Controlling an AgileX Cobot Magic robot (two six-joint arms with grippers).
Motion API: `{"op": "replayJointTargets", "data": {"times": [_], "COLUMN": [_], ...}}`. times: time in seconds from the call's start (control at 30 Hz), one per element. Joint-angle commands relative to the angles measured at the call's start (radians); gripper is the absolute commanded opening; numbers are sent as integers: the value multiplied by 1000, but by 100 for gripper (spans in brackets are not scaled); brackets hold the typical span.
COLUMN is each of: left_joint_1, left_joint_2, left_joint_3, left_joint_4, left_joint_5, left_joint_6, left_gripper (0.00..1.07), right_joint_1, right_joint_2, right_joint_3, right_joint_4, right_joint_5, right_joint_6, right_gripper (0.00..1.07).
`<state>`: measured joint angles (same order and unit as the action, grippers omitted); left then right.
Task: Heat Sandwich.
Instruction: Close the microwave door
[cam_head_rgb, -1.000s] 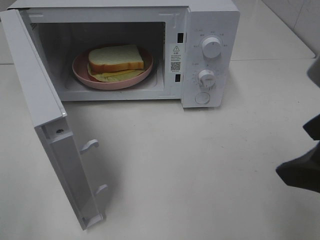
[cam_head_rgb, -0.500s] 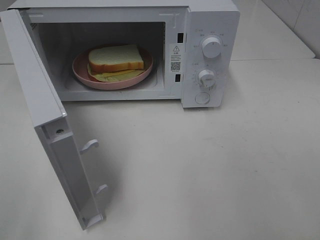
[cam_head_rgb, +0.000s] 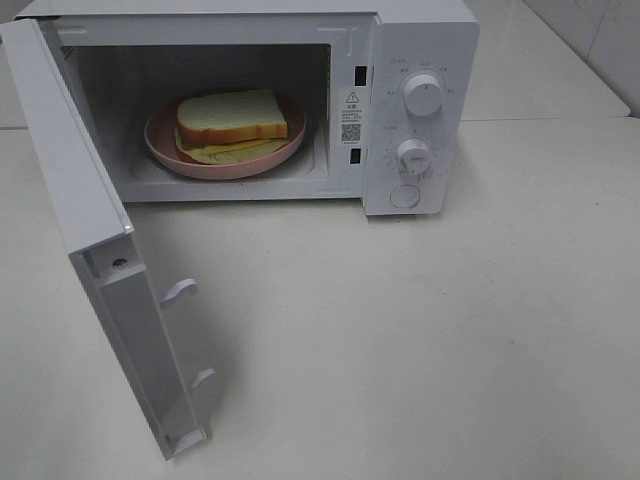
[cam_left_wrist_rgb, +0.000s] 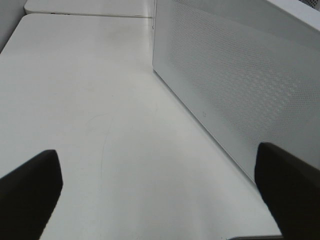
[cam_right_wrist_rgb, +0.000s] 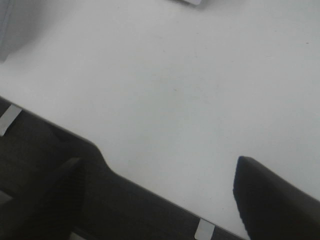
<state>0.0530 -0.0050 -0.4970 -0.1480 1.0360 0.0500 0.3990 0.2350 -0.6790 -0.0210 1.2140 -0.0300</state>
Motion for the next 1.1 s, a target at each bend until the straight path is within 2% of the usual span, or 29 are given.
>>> {"op": "replayJointTargets", "data": {"times": [0.03,0.13,0.27,0.43,0.73,1.1], "left_joint_1": [1,1,1,1,1,1], "left_joint_2": [-26,-26,-26,-25,-21,-21], "left_joint_3": [5,5,5,5,5,5], "left_joint_4": [3,3,2,2,2,2], "left_joint_5": [-12,-12,-12,-12,-12,-12], "left_joint_6": [-6,-6,-6,-6,-6,-6], "left_gripper": [103,103,103,103,103,103], "right_joint_1": [-66,-101,-202,-274,-321,-319], "right_joint_2": [-70,-104,-208,-267,-265,-265], "right_joint_3": [29,50,120,138,174,173], "right_joint_4": [-3,-2,1,1,8,8], "right_joint_5": [8,5,-30,-113,-180,-180], "right_joint_6": [54,84,91,90,89,87], "right_gripper": [76,76,76,76,76,76]}}
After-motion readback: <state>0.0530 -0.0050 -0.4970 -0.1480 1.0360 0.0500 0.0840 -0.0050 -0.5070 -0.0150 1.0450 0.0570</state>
